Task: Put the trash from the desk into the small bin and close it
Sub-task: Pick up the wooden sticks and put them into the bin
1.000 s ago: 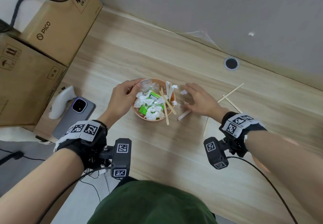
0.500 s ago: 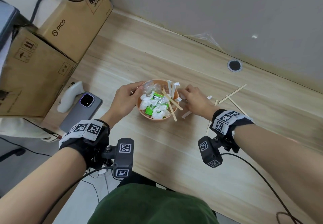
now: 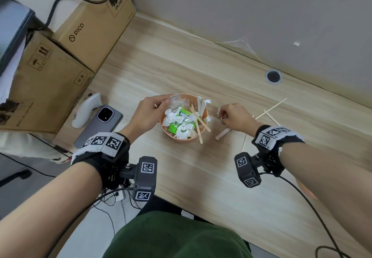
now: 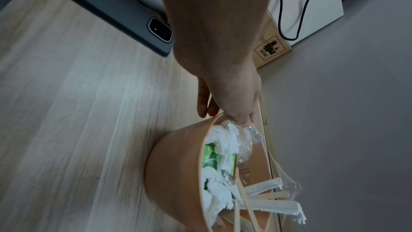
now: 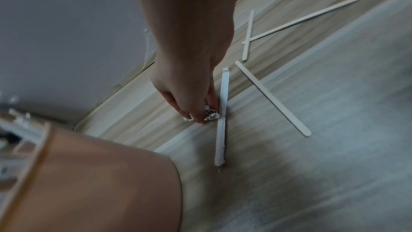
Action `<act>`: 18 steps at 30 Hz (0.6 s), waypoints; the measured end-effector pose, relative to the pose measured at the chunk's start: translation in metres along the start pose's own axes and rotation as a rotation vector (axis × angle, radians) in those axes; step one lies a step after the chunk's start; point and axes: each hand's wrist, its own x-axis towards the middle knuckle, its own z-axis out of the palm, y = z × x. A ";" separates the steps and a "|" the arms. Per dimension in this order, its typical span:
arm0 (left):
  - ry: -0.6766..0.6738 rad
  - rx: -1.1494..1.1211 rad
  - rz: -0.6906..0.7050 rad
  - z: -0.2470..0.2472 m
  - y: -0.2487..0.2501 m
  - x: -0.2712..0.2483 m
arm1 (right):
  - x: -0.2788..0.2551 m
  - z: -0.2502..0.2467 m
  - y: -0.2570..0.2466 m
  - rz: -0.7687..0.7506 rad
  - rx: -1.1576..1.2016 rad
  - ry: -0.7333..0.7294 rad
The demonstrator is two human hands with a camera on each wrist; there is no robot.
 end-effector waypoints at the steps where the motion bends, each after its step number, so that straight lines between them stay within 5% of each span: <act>1: -0.004 -0.006 0.000 0.000 0.000 0.000 | -0.006 -0.001 0.003 0.045 0.096 0.042; 5: -0.007 -0.035 0.003 0.001 0.000 -0.001 | -0.024 -0.025 -0.007 0.119 0.522 0.232; 10: -0.004 -0.058 0.001 0.001 0.000 -0.001 | -0.038 -0.085 -0.072 -0.128 0.737 0.411; 13: -0.004 -0.062 -0.008 0.000 0.000 -0.001 | -0.042 -0.093 -0.110 -0.274 0.681 0.318; 16: -0.011 -0.066 -0.011 -0.001 -0.001 0.000 | -0.039 -0.075 -0.120 -0.368 0.378 0.070; 18: -0.020 -0.076 -0.017 -0.001 -0.004 0.001 | -0.038 -0.066 -0.115 -0.407 0.243 0.042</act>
